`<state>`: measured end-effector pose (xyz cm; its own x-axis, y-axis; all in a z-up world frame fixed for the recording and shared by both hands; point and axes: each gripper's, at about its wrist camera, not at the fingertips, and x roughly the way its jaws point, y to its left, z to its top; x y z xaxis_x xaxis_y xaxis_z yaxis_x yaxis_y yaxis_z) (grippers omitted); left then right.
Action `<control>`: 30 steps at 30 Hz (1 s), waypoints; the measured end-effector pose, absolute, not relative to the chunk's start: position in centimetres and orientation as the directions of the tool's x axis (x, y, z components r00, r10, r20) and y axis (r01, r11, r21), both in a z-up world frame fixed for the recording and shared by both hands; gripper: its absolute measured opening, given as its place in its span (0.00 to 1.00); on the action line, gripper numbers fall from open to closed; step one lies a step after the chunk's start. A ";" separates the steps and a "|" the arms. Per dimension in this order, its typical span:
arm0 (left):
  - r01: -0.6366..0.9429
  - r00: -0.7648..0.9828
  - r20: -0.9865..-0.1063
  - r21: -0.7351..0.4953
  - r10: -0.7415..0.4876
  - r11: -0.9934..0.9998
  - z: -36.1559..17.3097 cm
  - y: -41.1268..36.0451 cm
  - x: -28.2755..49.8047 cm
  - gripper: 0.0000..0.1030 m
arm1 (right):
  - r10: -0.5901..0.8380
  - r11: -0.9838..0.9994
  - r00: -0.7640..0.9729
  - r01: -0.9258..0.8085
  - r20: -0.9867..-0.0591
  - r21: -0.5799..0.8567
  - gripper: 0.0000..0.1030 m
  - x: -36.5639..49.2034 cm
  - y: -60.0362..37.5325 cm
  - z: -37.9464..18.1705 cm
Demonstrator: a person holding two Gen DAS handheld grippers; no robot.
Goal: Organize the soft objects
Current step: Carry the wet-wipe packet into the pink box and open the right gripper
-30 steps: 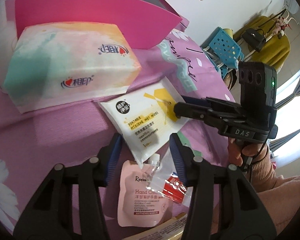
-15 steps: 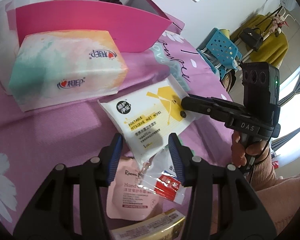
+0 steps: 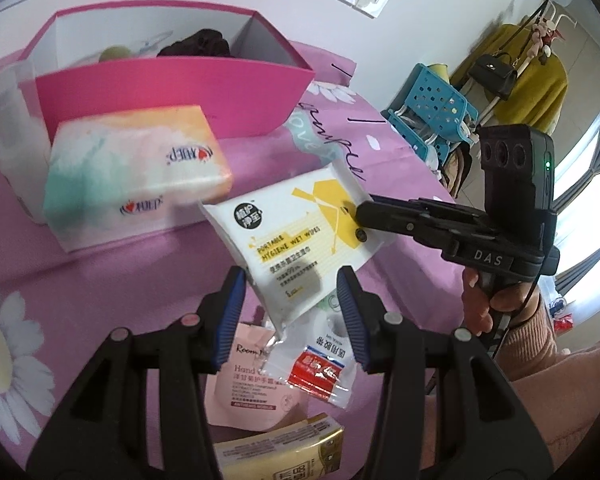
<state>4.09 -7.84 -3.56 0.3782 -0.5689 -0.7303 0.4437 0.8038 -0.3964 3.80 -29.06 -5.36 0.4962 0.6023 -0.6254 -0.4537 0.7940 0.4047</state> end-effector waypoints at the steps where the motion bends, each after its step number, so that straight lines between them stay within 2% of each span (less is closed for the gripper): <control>1: 0.444 0.381 -0.728 -0.397 -0.570 0.803 -3.5 -7.8 4.1 0.48 | 0.603 0.794 0.500 -0.455 -0.622 0.403 0.17 3.8 -29.1 -5.2; 30: 0.436 0.510 -0.674 -0.334 -0.535 0.835 1.8 -6.7 8.7 0.48 | 0.602 0.796 0.603 -0.506 -0.523 0.333 0.17 7.2 -28.1 0.7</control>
<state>8.71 -6.72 1.80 0.5095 -0.5355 -0.6735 0.4363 0.8355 -0.3342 7.18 -28.15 0.73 0.6031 0.6023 -0.5230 -0.5057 0.7958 0.3332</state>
